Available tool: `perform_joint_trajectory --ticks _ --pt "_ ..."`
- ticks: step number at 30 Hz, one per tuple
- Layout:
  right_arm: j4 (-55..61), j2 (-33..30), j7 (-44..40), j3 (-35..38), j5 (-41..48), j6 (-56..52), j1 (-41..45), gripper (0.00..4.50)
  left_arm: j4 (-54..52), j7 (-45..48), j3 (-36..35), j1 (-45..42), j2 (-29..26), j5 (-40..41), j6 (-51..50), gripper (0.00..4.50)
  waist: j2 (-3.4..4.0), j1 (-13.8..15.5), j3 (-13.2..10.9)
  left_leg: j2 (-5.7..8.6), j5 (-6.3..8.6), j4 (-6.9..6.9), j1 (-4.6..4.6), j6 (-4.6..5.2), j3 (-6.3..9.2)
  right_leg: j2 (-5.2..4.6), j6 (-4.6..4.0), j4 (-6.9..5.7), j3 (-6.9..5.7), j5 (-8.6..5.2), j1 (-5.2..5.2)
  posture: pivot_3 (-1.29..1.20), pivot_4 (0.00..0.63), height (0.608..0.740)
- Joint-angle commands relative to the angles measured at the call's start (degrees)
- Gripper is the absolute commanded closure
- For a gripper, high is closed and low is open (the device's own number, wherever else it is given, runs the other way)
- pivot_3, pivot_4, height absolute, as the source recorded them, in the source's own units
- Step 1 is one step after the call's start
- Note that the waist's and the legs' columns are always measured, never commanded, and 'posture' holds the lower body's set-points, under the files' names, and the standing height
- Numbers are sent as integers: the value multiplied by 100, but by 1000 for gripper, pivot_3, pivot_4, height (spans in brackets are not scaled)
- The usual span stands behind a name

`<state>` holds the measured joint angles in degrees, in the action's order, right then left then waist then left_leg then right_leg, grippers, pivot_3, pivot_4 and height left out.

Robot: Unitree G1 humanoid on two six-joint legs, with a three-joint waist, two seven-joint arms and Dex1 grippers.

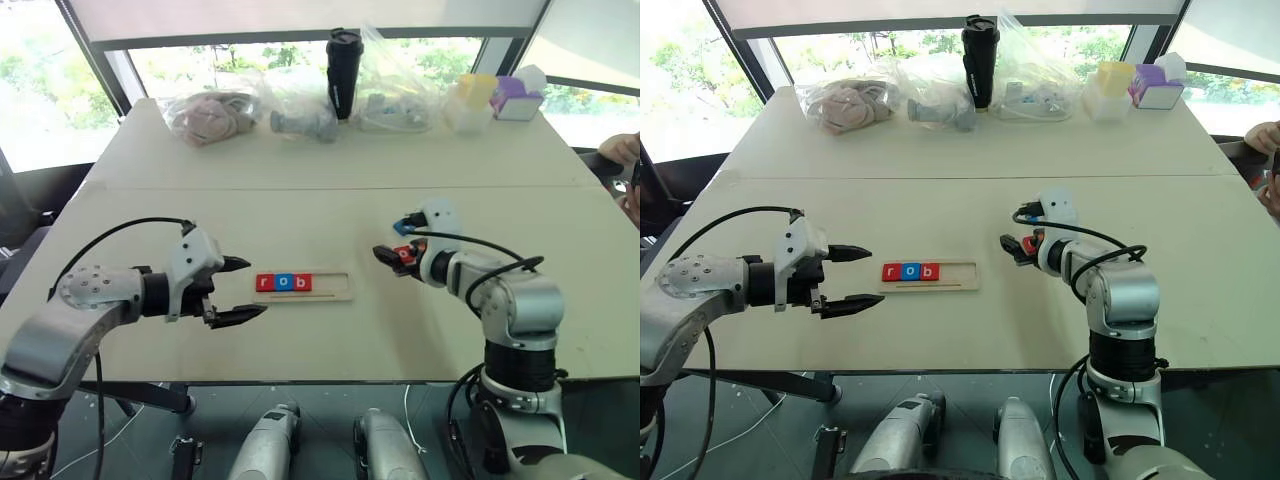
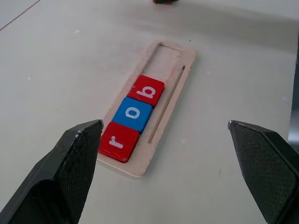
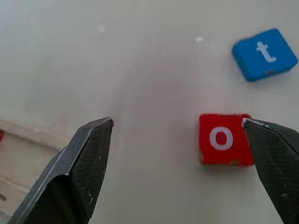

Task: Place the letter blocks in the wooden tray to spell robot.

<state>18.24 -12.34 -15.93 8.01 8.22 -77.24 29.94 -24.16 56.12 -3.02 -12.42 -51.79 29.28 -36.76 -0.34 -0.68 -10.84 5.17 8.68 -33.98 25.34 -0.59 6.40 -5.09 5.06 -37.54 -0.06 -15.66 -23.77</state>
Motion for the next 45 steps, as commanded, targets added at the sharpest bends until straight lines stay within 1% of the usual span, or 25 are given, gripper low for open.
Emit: perform_joint_trajectory --ticks 1,4,12,13,14,15,19,25,27,28,30,35,36,41,42,44,45 --pt "105 -3 316 -90 -121 118 -2 11 -51 25 -123 -100 -57 -3 96 0 0 -7 0 0 0 0 0 0 0 0 -1 0 0 0 0 0 150 740" --pt "-27 -37 491 -190 -203 312 -59 11 -72 -2 -127 -72 -29 -14 101 0 0 -15 0 -4 0 2 -1 0 1 3 -1 0 0 1 -1 0 150 740" --pt "-455 68 632 -372 -167 730 -72 11 -91 -78 -112 -16 28 -33 122 0 0 -28 0 -5 -1 5 -2 1 0 6 0 0 -1 1 -1 0 150 740" --pt "-521 79 637 -384 -158 804 -63 527 -82 -80 -110 -12 29 -42 134 0 0 -28 0 -5 -1 5 -2 1 0 6 0 0 -1 1 -1 0 150 740" --pt "-612 77 658 -371 -165 890 -49 841 -85 -89 -107 -5 34 -46 137 0 -1 -28 0 -5 -1 5 -3 1 0 6 0 0 -1 1 0 0 150 740" --pt "-677 71 669 -360 -165 946 -38 1302 -85 -98 -104 2 38 -52 143 0 -1 -29 1 -5 -1 4 -3 1 0 6 0 0 -1 1 1 0 150 740" --pt "-685 38 691 -350 -135 954 -53 3325 -91 -115 -106 40 40 -67 157 0 -1 -35 0 -6 -1 4 -5 1 0 8 0 0 -2 1 2 0 150 740" --pt "83 -91 858 -117 -164 388 -52 3321 -96 -81 -73 10 66 -46 171 0 0 -23 0 -6 -1 4 -4 1 0 7 0 0 -2 1 1 0 150 740" --pt "650 537 1054 534 -104 -515 -12 3321 -80 -53 -15 -51 90 -35 182 0 0 -6 0 -6 -1 5 -3 1 1 6 0 0 -1 1 0 0 150 740" --pt "964 808 1165 721 -155 -920 -53 3321 -50 -38 22 -87 107 -46 199 0 -1 -5 0 -7 -1 5 -2 1 3 7 0 0 -1 1 -1 0 150 740" --pt "1460 1169 1321 810 -246 -1397 -186 3321 15 -17 91 -153 141 -75 231 0 0 -5 1 -8 -1 8 -2 1 6 8 0 -1 -3 1 -3 0 150 740" --pt "2018 1777 1666 643 -323 -1526 -495 3321 129 72 222 -282 191 -118 291 0 2 -19 1 -6 0 8 -2 -1 4 6 -2 -1 -1 0 -9 0 150 740" --pt "2063 1847 1707 576 -311 -1526 -576 3321 163 93 248 -318 203 -136 309 0 2 -22 1 -6 1 8 -2 -1 3 6 -2 -1 -1 0 -25 0 150 740" --pt "2039 1888 1765 572 -267 -1526 -807 3321 321 177 339 -455 249 -214 374 0 2 -25 1 -6 1 11 -2 -1 2 6 -3 -1 -1 1 -34 0 150 740" --pt "2037 1914 1760 580 -245 -1526 -824 2289 341 186 347 -462 252 -228 385 0 2 -25 1 -6 0 11 -2 -1 2 6 -3 -1 -1 1 -34 0 150 740" --pt "2040 1945 1748 595 -212 -1526 -813 1387 353 195 356 -463 251 -244 395 0 2 -26 1 -7 0 11 -2 -1 2 6 -2 -1 -1 1 -34 0 150 740" --pt "2039 1932 1748 592 -201 -1526 -800 819 352 198 355 -462 252 -250 392 0 2 -27 1 -7 0 11 -2 -1 2 6 -2 -1 -1 1 -34 0 150 740"
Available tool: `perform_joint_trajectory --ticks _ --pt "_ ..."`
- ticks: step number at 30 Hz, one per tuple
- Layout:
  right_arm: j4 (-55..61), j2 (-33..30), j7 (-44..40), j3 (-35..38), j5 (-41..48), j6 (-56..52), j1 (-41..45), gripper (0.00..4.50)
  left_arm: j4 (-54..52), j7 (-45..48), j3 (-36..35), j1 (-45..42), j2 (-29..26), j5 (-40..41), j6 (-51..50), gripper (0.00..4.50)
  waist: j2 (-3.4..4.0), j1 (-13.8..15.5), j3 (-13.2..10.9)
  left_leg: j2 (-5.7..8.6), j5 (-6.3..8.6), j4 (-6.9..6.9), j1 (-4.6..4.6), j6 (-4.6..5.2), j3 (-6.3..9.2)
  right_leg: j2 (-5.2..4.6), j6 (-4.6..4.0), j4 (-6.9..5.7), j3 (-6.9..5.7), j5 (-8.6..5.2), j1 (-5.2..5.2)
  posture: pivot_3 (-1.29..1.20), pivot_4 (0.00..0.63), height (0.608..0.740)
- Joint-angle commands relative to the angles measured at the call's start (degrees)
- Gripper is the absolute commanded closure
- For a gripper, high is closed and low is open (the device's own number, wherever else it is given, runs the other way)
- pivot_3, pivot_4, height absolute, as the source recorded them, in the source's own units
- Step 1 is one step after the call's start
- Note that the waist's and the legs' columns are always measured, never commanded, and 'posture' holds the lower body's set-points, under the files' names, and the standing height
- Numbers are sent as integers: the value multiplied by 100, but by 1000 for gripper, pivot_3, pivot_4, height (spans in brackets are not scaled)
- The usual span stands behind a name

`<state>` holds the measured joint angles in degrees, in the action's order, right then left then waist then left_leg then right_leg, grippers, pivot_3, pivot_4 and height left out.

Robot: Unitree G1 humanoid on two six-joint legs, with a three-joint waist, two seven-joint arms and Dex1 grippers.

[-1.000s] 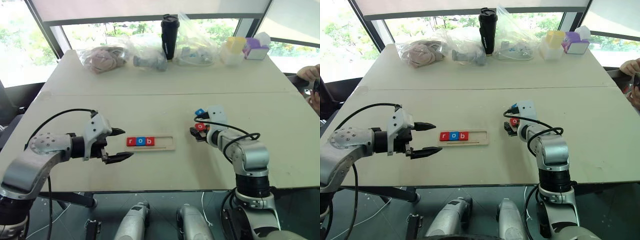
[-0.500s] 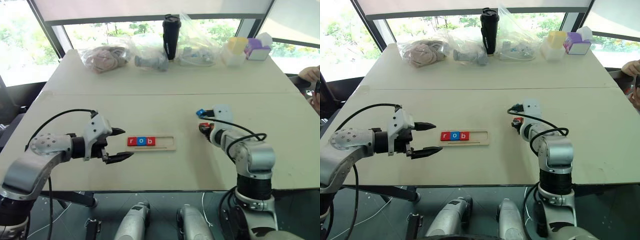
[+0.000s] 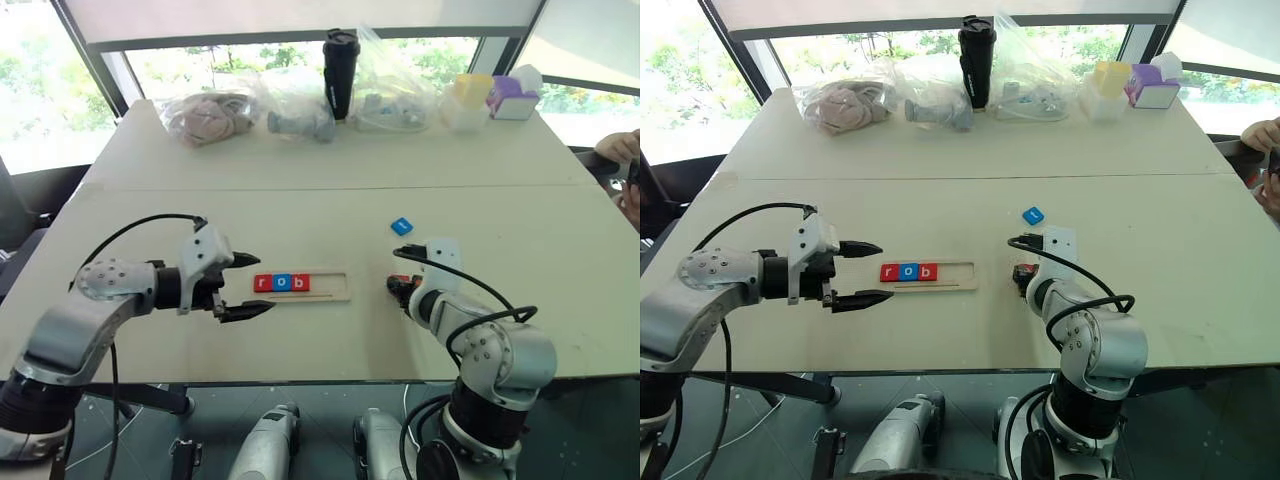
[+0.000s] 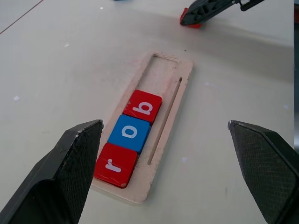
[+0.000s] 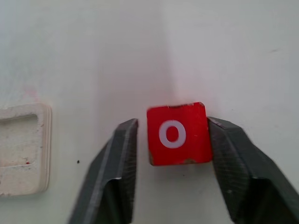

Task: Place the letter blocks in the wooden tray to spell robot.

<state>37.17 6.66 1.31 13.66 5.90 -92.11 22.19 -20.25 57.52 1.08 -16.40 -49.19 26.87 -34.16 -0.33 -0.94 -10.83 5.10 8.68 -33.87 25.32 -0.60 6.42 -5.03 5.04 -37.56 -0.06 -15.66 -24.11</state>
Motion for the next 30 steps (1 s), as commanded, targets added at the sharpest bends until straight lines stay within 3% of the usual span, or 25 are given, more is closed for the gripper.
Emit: perform_joint_trajectory --ticks 1,2,6,10,15,23,30 --pt "148 2 23 13 37 -39 -18 380 -45 59 -58 -55 -16 -22 131 0 0 6 0 0 0 0 0 0 0 0 0 0 0 0 0 0 150 740" --pt "148 -60 0 -24 60 -39 -15 20 -50 60 -63 -44 -23 -33 132 0 -1 14 1 0 0 0 0 0 0 0 0 0 0 0 1 0 150 740" --pt "310 -1135 -821 -435 569 249 245 20 -88 70 -114 -17 -50 -24 104 0 0 13 0 4 0 -3 2 0 -2 -5 -1 4 0 0 2 0 150 740" --pt "-195 -3513 -3136 -856 1067 2539 66 20 -143 152 -171 -12 -104 42 70 0 2 13 -4 5 0 -3 6 2 -11 -7 1 17 -6 0 31 0 150 740" --pt "-1846 -5155 -5787 -1030 1223 5407 -476 20 -102 309 -101 -117 -149 7 111 0 -6 7 -4 -4 7 0 -3 13 -3 -3 18 47 -19 0 62 0 150 740" --pt "-4374 -5310 -7185 -1733 859 7440 335 20 -353 478 -45 -150 -231 29 56 0 -6 8 -5 -5 7 -18 -7 14 -9 -6 3 45 -14 8 67 0 150 740" --pt "-5385 -5193 -7705 -2254 461 8150 874 20 -579 440 -144 -27 -304 97 -56 0 -6 31 -6 -4 7 -15 -3 13 -9 -7 5 48 -14 7 63 0 150 740"
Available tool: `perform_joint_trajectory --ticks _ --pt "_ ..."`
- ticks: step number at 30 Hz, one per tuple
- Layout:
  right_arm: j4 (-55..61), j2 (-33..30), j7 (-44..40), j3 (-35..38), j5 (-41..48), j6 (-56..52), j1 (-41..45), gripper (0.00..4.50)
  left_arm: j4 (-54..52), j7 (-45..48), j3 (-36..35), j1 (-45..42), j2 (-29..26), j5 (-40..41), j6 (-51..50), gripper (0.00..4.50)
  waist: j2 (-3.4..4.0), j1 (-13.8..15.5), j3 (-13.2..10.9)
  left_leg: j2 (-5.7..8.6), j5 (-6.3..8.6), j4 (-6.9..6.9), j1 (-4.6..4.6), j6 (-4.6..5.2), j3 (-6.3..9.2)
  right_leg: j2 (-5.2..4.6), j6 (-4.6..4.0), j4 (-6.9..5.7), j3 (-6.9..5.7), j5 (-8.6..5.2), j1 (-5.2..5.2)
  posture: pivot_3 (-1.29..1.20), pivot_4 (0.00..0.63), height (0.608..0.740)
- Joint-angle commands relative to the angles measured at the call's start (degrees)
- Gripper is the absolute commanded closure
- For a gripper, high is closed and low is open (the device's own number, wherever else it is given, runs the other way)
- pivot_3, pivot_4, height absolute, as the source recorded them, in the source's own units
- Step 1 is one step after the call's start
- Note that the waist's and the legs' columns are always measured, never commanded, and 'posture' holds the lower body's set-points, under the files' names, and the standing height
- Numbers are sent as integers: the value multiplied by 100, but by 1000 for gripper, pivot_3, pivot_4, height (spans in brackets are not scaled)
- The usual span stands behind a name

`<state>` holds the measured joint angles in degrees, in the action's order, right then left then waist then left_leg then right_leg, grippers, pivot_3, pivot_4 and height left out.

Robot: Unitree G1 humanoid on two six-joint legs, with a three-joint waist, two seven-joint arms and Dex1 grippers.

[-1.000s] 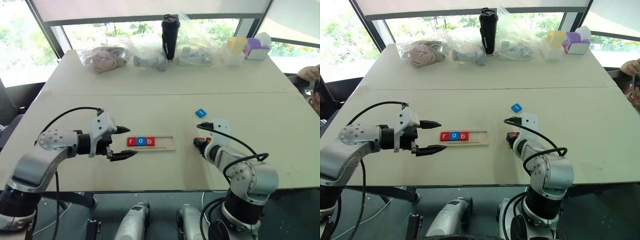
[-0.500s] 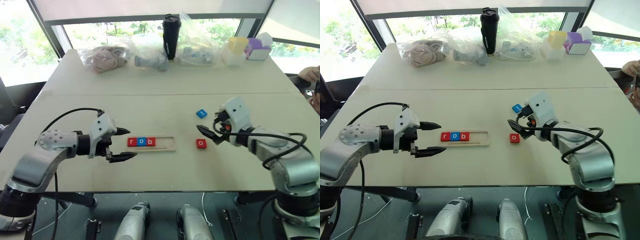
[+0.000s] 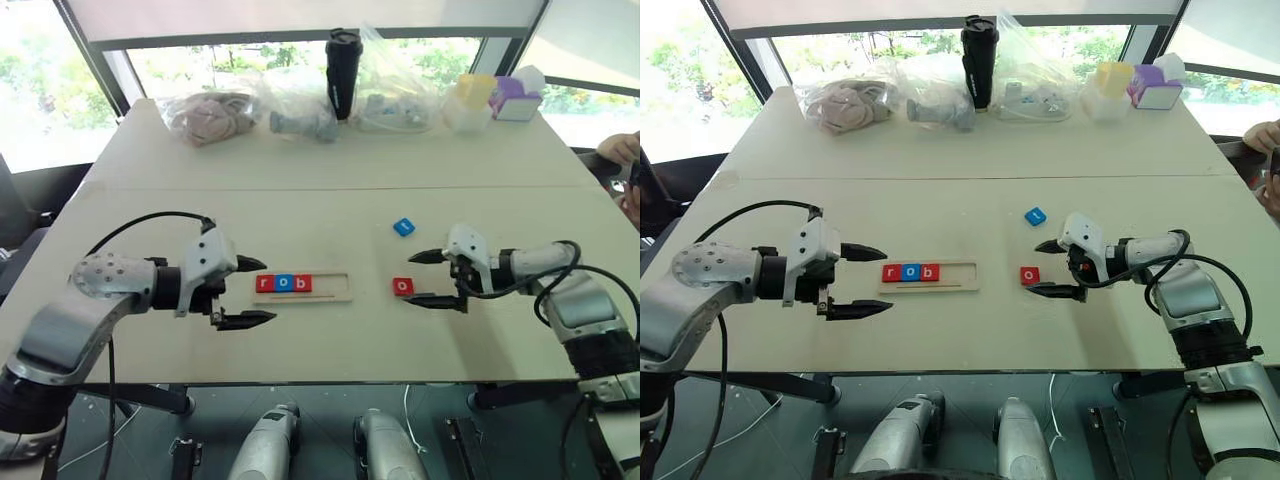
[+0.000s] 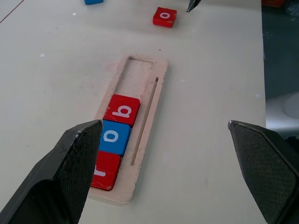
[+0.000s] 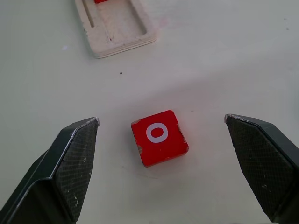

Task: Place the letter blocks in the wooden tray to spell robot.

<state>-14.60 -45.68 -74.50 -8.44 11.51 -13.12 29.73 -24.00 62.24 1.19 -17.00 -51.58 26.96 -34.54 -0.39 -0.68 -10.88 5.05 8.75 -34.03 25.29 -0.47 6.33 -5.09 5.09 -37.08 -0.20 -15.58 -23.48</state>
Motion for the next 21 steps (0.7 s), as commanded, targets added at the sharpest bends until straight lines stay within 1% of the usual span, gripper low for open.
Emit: perform_joint_trajectory --ticks 1,7,8,9,13,14,17,21 --pt "-290 59 -149 -56 -115 294 152 20 -222 -57 -163 51 -59 90 -29 0 0 6 0 0 0 0 0 0 1 0 0 0 0 0 0 0 150 740" --pt "-680 211 -191 -113 -226 520 254 20 -323 -174 -204 162 -30 116 -88 0 0 -3 0 1 0 -1 -1 -1 0 0 -1 -4 1 0 0 0 150 740" --pt "-723 254 -190 -112 -217 510 272 538 -322 -185 -208 169 -28 113 -89 0 0 -5 0 1 0 -1 -2 -1 1 1 -1 -4 1 0 0 0 150 740" --pt "-751 286 -185 -113 -222 523 291 765 -317 -195 -210 173 -26 109 -89 0 0 -5 0 0 0 -1 -2 -1 1 1 -1 -4 1 0 0 0 150 740" --pt "-708 329 -185 -84 -207 499 321 2924 -309 -215 -223 194 -38 108 -80 0 0 -3 0 0 0 -1 -2 -1 1 2 0 -4 1 1 -1 0 150 740" --pt "-695 324 -188 -75 -210 495 320 3377 -303 -217 -225 202 -42 105 -71 0 0 -2 0 0 0 -1 -1 -1 1 2 0 -4 1 1 -1 0 150 740" --pt "-588 317 -184 -10 -149 391 363 3375 -257 -211 -234 235 -63 85 -23 0 0 3 0 1 0 -1 -1 -1 1 2 0 -4 2 1 0 0 150 740" --pt "-101 417 -221 -47 24 -59 563 3375 -211 -201 -319 303 -120 80 4 0 1 -5 0 1 0 -1 -1 -1 1 1 0 -5 2 1 -1 0 150 740"
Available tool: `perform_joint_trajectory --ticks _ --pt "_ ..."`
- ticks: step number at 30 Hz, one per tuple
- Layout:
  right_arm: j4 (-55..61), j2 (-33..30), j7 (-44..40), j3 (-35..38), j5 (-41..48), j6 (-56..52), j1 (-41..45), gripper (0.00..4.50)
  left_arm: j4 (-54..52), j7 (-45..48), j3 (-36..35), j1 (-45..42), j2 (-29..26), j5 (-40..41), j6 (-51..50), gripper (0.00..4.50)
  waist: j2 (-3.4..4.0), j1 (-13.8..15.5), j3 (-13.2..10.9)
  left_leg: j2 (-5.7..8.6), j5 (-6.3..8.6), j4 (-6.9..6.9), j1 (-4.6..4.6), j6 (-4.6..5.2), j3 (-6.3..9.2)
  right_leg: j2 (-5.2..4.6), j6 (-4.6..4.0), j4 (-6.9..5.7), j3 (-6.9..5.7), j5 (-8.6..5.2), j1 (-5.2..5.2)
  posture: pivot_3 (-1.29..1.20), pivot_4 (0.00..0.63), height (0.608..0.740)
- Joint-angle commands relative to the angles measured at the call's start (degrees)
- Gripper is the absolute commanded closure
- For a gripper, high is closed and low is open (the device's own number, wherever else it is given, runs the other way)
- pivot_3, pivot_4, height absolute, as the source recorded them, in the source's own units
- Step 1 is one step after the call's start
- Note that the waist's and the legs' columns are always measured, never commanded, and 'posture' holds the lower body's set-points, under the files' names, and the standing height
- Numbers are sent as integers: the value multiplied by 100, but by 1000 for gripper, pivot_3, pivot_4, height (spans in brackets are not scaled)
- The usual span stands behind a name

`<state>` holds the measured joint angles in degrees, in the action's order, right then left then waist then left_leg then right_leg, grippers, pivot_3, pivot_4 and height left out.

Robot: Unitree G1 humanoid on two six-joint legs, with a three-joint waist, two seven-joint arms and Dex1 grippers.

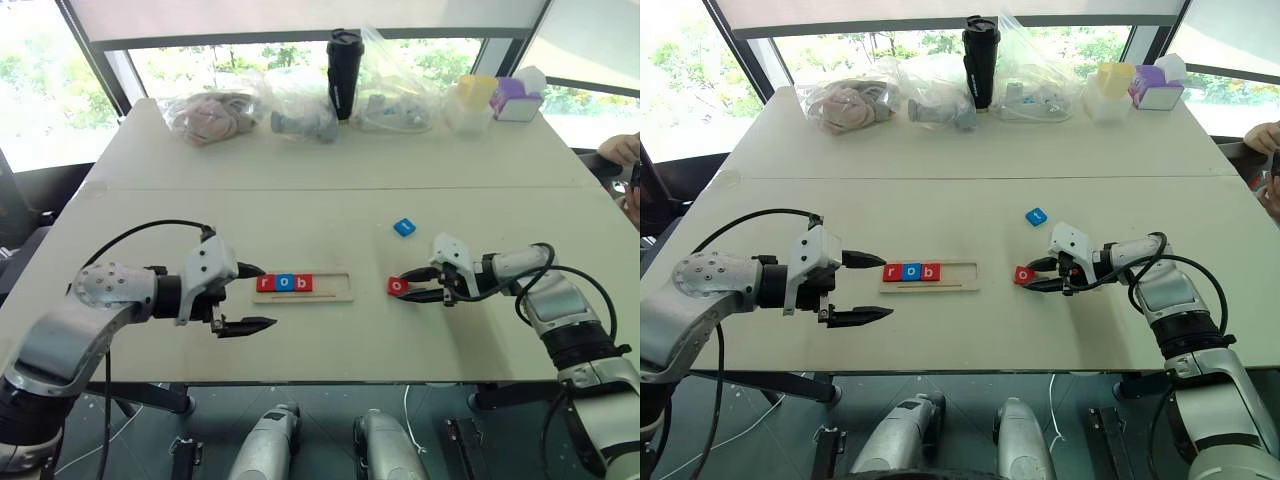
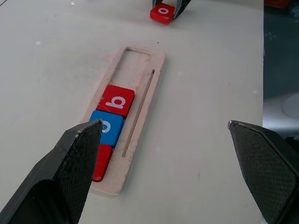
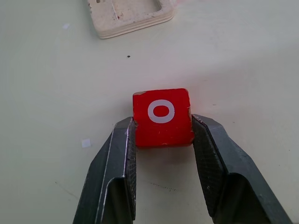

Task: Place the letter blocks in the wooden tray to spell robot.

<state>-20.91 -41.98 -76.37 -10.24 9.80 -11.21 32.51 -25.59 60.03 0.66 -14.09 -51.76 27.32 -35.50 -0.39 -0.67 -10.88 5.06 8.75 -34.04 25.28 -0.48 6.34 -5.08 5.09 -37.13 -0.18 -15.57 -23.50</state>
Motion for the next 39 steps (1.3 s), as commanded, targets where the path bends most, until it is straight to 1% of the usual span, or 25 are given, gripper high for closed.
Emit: perform_joint_trajectory --ticks 1,4,8,12,17,28,39 --pt "624 81 -21 105 202 -319 324 3375 -48 15 -284 27 -111 43 99 0 0 -25 0 0 0 0 0 0 0 0 0 -1 0 0 -2 0 150 740" --pt "915 356 -14 -142 144 -461 569 3375 19 -3 -388 94 -153 -2 125 0 0 -30 0 -2 0 2 0 -1 1 2 0 -6 1 0 -5 0 150 740" --pt "849 893 11 -517 -41 -432 1006 3375 47 -96 -515 169 -182 -18 116 0 1 -28 0 -3 0 4 0 -1 2 3 0 -7 1 0 -8 0 150 740" --pt "453 1189 12 -796 -269 -205 1249 3375 40 -151 -604 266 -193 -29 116 0 0 25 0 3 0 2 2 -2 3 1 7 -3 0 4 -7 0 150 740" --pt "-267 1542 -5 -1016 -519 133 1563 3375 -64 -260 -637 339 -164 -3 67 0 0 -16 0 6 0 0 0 -4 1 2 10 -5 1 8 -6 0 150 740" --pt "-1307 1995 -30 -1124 -859 703 1959 3375 -232 -472 -604 452 -78 57 -13 0 0 -38 0 1 -5 7 -3 -11 1 11 18 -20 1 13 -15 0 150 740" --pt "-1589 2087 -65 -1095 -1036 917 2012 3375 -238 -584 -557 456 -41 88 -41 0 0 -34 0 2 -6 7 -4 -13 1 20 19 -23 1 13 -15 0 150 740"
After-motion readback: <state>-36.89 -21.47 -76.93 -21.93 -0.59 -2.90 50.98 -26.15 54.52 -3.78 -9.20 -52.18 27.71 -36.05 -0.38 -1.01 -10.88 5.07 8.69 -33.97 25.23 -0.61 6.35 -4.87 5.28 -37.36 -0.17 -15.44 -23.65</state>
